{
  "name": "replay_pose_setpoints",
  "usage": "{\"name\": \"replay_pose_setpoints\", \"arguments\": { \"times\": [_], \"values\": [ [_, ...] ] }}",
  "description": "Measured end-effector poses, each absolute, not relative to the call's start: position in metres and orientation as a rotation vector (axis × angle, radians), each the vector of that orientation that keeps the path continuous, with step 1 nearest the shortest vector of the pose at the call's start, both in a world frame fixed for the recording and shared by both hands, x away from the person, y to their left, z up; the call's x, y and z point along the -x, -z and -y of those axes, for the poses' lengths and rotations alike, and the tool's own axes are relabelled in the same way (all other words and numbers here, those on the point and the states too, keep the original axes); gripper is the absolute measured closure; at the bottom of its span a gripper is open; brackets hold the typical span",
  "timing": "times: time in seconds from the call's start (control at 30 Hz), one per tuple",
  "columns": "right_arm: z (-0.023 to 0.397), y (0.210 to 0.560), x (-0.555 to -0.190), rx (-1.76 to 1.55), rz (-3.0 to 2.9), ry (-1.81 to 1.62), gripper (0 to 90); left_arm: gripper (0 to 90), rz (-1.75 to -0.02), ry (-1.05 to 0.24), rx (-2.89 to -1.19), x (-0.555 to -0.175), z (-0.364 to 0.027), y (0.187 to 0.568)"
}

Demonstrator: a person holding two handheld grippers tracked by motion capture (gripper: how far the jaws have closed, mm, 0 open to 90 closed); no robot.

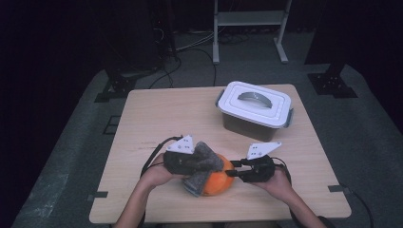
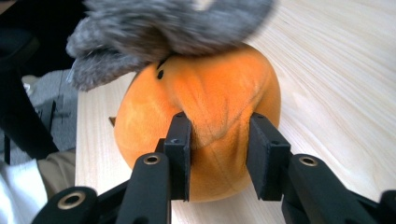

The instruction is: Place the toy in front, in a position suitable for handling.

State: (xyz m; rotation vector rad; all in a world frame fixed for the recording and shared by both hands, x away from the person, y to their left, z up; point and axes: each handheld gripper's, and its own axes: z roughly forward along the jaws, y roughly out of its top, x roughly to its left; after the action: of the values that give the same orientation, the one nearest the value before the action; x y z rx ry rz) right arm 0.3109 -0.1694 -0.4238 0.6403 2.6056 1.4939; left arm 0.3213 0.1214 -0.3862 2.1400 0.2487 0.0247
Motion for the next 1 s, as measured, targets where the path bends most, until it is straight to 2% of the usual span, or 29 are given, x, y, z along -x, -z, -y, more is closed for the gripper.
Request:
{"name": "replay_pose_setpoints", "arguments": {
  "times": [0.2,0.33,0.6,0.67,0.7,0.73,0.77,0.8,0.9,1.0],
  "values": [
    [0.167,0.425,-0.309,-0.602,-2.606,-1.481,61.0,72.2,-0.234,-0.019,-2.124,-0.313,-0.125,0.395],
    [0.171,0.424,-0.307,-0.498,-2.568,-1.505,50.9,72.7,-0.253,-0.048,-2.089,-0.316,-0.131,0.403],
    [0.165,0.427,-0.309,-0.313,-2.553,-1.458,43.7,72.6,-0.242,-0.03,-2.079,-0.319,-0.132,0.406],
    [0.163,0.428,-0.311,-0.329,-2.55,-1.458,47.5,72.6,-0.242,-0.046,-2.081,-0.318,-0.132,0.403],
    [0.163,0.427,-0.312,-0.355,-2.551,-1.457,51.2,72.6,-0.234,-0.055,-2.084,-0.317,-0.131,0.401],
    [0.162,0.427,-0.312,-0.411,-2.554,-1.443,59.2,72.7,-0.221,-0.062,-2.086,-0.315,-0.131,0.397],
    [0.162,0.427,-0.312,-0.411,-2.554,-1.443,59.2,72.7,-0.202,-0.069,-2.09,-0.313,-0.13,0.393],
    [0.161,0.425,-0.313,-0.483,-2.559,-1.418,64.3,72.7,-0.169,-0.071,-2.08,-0.308,-0.128,0.385],
    [0.161,0.424,-0.314,-0.533,-2.565,-1.431,65.9,72.7,-0.143,-0.072,-2.088,-0.303,-0.124,0.382],
    [0.158,0.423,-0.314,-0.586,-2.573,-1.44,67.8,72.6,-0.151,-0.074,-2.158,-0.303,-0.116,0.396]
  ]
}}
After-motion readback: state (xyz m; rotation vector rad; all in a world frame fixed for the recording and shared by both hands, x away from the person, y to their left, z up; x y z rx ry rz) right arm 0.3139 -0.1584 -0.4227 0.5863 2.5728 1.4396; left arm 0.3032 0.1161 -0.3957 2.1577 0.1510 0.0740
